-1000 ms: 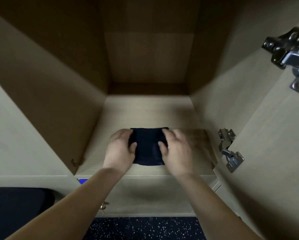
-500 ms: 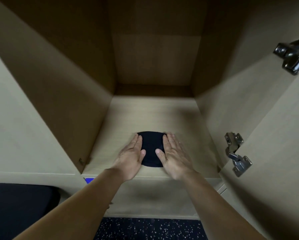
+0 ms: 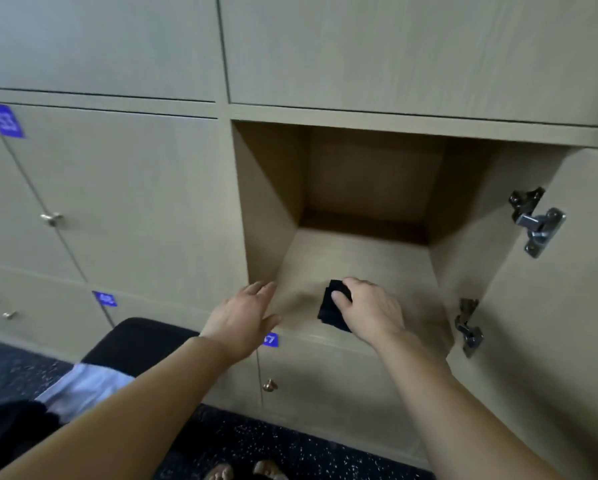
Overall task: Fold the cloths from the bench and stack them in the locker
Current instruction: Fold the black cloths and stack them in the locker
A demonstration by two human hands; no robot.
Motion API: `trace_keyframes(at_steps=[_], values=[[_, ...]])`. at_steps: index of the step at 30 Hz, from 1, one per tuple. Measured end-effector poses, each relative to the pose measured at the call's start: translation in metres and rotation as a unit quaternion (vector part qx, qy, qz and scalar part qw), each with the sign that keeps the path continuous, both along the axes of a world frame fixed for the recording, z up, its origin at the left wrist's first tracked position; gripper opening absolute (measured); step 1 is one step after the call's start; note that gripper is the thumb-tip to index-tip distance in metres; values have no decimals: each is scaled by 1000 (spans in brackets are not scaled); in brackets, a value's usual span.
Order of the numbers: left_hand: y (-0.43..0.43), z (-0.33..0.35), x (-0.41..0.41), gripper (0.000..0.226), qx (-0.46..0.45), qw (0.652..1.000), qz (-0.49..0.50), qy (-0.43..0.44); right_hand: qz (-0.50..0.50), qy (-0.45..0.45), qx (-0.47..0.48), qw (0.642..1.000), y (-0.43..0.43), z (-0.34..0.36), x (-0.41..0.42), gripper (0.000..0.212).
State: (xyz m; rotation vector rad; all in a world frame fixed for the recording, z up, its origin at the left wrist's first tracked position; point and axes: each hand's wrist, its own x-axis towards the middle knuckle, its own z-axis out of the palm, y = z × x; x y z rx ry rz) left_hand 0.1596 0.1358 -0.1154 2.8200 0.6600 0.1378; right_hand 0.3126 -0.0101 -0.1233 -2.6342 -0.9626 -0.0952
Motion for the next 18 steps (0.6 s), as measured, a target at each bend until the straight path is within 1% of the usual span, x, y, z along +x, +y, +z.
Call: trace_keyframes(at_steps=[6,9,13,18], values=[[-1,29,-122,63,23,996,88,-13,83,22,6,996,12,45,-105,46],[-4,34,-192,60,21,991,129,-13,139,26,18,990,20,54,-164,47],[0,35,-290,54,14,978,206,-36,215,36,8,976,32,49,-241,45],[4,28,-389,56,24,957,289,-34,286,64,-13,956,56,27,-320,45]])
